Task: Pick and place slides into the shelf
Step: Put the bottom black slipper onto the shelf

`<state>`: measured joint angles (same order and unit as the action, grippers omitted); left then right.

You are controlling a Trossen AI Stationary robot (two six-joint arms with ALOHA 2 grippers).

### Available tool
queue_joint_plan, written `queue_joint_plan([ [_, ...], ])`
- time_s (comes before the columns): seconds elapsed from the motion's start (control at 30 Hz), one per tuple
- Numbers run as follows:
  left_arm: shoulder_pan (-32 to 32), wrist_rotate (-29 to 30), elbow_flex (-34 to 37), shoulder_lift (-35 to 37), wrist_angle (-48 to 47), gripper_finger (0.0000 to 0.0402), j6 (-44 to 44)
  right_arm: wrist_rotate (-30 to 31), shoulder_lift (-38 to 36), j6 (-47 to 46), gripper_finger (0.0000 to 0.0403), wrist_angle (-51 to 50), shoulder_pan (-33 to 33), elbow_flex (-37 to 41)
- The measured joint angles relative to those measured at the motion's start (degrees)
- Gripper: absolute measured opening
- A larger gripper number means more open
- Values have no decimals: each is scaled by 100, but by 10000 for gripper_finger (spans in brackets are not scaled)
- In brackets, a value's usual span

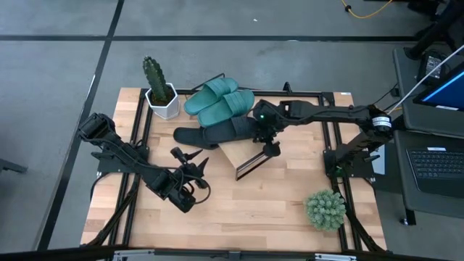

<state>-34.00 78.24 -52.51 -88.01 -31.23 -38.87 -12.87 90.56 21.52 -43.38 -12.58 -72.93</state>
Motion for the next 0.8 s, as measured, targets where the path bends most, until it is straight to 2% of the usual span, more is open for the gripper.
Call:
queue_joint_plan([
  [0.33, 0, -142, -2, 0, 1, 169, 0, 430, -2, 42, 2, 39, -299, 0],
  [0.8, 0, -143, -2, 0, 21, 169, 2, 682, 11, 127, 4, 340, -387, 11],
])
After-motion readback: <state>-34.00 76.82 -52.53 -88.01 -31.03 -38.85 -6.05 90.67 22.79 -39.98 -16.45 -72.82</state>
